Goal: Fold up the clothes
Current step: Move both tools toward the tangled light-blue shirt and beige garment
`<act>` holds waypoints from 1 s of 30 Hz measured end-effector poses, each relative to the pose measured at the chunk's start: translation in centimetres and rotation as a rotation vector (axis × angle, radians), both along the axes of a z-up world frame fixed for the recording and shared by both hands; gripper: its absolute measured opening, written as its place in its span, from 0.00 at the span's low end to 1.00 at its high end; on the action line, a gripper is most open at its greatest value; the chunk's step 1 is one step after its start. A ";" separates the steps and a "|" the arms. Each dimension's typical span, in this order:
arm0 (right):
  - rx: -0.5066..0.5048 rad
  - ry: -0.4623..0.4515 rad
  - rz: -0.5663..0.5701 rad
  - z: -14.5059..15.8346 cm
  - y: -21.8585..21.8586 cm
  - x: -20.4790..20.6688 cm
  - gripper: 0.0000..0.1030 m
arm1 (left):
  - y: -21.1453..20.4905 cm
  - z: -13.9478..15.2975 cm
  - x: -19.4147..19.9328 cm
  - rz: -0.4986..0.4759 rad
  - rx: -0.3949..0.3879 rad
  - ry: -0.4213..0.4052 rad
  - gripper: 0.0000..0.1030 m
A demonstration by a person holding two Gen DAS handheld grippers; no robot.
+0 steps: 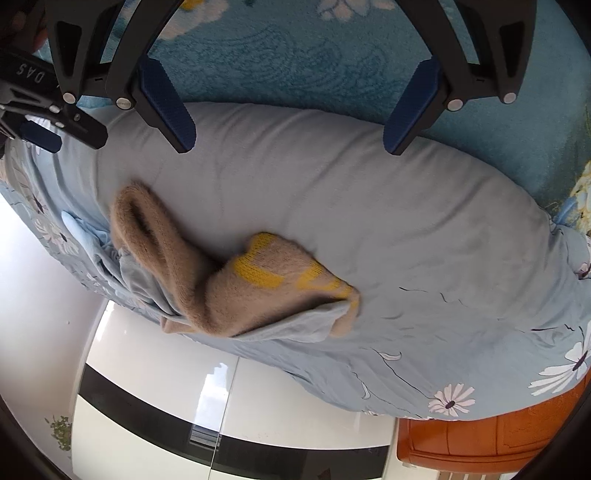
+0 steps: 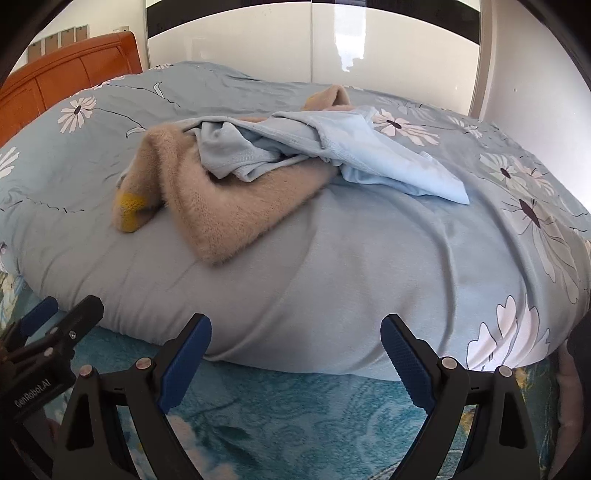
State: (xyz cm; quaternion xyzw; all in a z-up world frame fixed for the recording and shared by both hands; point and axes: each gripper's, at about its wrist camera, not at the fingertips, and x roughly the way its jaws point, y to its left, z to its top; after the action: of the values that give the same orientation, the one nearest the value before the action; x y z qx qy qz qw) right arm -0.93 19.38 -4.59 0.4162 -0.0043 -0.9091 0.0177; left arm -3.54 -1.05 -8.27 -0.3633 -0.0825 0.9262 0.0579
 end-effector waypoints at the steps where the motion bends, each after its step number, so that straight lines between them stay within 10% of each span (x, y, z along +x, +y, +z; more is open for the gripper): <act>1: 0.009 0.012 0.002 -0.1 0.2 0.3 0.91 | 0.1 0.0 0.1 0.000 0.006 0.000 1.00; 30: 0.005 0.028 0.038 -1.8 1.7 0.9 0.91 | 2.0 -1.4 0.6 -0.061 -0.053 -0.043 1.00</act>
State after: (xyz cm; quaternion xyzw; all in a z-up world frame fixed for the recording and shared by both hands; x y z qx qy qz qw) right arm -0.03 21.08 -6.36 0.4034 0.0060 -0.9144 0.0340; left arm -2.90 1.00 -9.65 -0.3868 -0.0482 0.9179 0.0747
